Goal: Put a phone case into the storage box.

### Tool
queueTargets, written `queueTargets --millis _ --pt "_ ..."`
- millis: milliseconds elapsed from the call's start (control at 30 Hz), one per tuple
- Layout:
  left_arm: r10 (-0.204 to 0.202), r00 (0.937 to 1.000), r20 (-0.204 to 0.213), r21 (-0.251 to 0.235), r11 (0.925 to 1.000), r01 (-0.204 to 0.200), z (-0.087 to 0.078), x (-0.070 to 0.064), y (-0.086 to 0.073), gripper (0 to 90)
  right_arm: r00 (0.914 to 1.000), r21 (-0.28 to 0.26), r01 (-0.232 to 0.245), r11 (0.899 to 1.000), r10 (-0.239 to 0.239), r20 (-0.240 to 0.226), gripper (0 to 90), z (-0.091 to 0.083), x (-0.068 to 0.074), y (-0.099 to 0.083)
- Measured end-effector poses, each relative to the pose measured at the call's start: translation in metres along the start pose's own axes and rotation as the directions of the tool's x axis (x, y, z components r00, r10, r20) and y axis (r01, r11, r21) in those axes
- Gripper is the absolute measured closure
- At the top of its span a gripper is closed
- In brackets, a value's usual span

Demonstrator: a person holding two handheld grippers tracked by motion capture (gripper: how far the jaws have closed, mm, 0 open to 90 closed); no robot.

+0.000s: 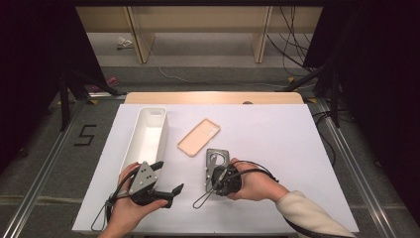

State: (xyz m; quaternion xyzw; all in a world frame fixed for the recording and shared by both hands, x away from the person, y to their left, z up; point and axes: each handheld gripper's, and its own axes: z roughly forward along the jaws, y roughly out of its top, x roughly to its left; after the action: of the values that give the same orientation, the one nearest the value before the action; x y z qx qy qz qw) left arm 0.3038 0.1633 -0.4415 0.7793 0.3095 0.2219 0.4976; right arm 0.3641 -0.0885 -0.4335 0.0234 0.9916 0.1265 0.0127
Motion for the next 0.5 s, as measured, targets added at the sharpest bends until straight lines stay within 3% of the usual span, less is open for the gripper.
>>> queueTargets --millis 267,500 --pt "-0.006 1.0000 -0.002 -0.001 1.0000 0.006 0.000 0.000 0.000 6.4 0.9982 -0.145 -0.054 0.988 0.057 0.018 89.5 -0.020 -0.005 -0.017" --pt "-0.011 0.9999 -0.004 -0.001 0.9999 0.011 0.000 0.001 -0.001 6.7 0.9972 -0.279 -0.062 0.958 0.071 0.024 89.5 -0.038 -0.013 -0.032"
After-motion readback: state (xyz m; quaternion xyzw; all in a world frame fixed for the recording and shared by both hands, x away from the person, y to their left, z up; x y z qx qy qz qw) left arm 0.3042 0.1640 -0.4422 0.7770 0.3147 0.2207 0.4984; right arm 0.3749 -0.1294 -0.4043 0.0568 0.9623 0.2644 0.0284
